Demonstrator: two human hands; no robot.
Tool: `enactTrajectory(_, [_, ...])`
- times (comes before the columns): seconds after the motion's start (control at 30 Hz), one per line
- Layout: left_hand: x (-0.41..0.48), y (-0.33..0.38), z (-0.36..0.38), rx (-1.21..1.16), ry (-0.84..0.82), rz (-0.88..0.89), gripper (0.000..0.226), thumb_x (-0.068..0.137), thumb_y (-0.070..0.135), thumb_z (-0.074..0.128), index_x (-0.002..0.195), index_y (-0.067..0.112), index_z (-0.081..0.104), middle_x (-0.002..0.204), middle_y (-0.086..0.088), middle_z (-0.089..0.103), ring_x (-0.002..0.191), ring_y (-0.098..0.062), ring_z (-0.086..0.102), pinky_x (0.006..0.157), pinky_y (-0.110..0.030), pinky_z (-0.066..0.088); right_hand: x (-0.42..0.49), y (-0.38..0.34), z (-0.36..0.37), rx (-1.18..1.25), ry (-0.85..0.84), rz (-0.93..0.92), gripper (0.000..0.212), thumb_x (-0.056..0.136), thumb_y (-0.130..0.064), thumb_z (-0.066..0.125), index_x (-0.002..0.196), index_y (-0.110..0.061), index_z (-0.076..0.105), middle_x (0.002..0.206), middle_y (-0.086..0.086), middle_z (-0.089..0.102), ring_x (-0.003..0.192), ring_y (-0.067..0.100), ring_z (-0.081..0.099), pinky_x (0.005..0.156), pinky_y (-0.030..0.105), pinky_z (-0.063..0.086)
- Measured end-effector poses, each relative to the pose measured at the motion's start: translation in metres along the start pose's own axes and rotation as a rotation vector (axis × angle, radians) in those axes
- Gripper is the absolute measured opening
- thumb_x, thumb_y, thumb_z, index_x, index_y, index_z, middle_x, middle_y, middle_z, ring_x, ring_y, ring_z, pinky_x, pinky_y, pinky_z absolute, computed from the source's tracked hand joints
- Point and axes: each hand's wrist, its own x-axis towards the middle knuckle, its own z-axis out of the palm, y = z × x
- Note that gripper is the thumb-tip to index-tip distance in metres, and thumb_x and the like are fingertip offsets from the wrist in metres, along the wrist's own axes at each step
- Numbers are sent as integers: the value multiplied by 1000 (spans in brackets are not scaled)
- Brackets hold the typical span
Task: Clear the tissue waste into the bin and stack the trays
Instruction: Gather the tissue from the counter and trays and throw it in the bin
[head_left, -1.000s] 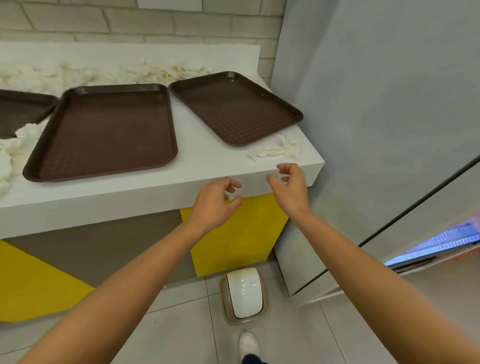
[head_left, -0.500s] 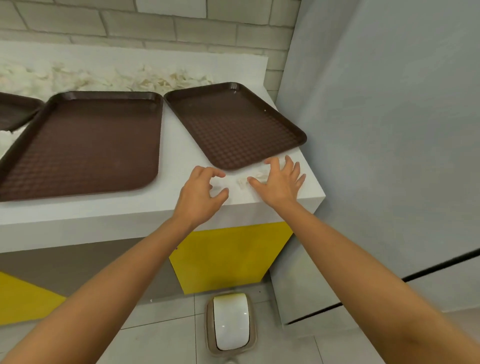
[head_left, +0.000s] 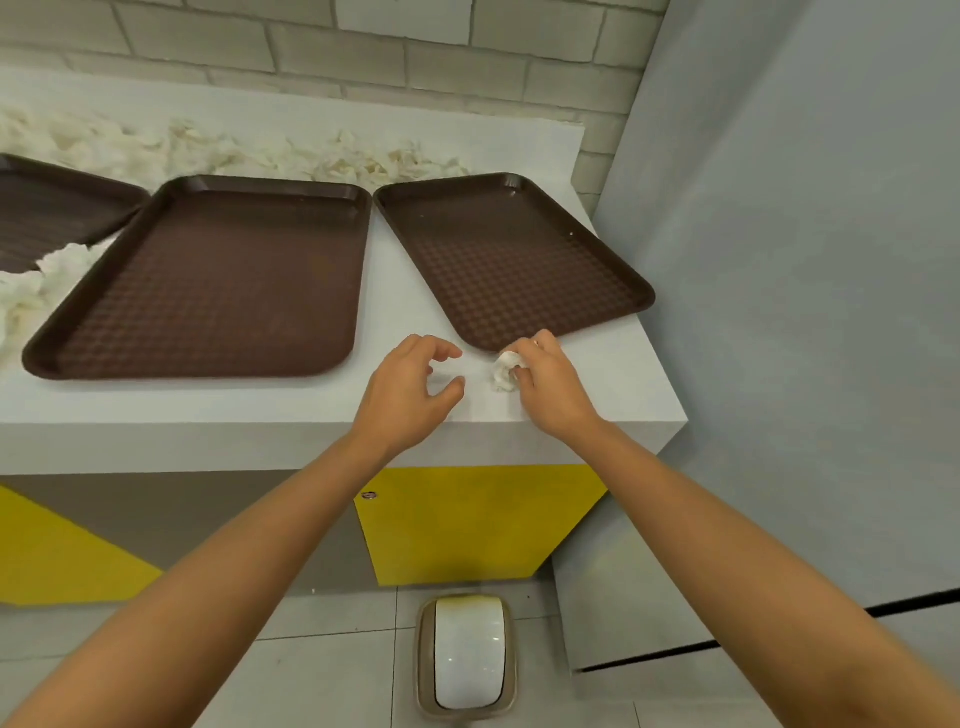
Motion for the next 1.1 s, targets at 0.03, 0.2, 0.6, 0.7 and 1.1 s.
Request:
enactTrajectory(0.03, [-2,-3,-5,8,17,6,28,85,26,63,113,22,58,113,2,57,97,-13,54,77,-21,40,1,-8,2,32,-7,-22,30,94,2,40,113,-9,60,105,1,39,91,14,46,78,18,37])
enactTrajectory(0.2, [-12,-21,-38,51,68,28,31,85,27,64,114,22,58,115,3,55,103,-13,52,81,-21,39,7,-53,18,143,29,-93,43,88,12,39,110,-14,65,109,3,46,98,8,45,79,1,35])
enactTrajectory(0.6, [-35,-105,-168,105,110,46,29,85,27,63,113,22,59,112,8,52,94,-6,51,75,-19,38,32,-194,89,210,193,-14,33,85,4,40,69,-10,66,86,7,61,77,10,51,65,12,36])
enactTrajectory(0.7, [-41,-133,-197,120,126,28,29,85,28,63,113,22,59,111,8,52,94,-4,48,77,-20,39,37,-227,112,213,213,5,32,86,-1,43,64,-11,64,79,3,58,72,10,52,64,16,42])
enactTrajectory(1.1, [-54,-225,-266,311,332,-116,29,79,26,67,106,18,62,108,-4,60,100,-27,51,86,-39,42,69,-300,178,146,146,-78,40,81,-25,56,50,-1,51,49,2,44,54,20,49,59,29,43])
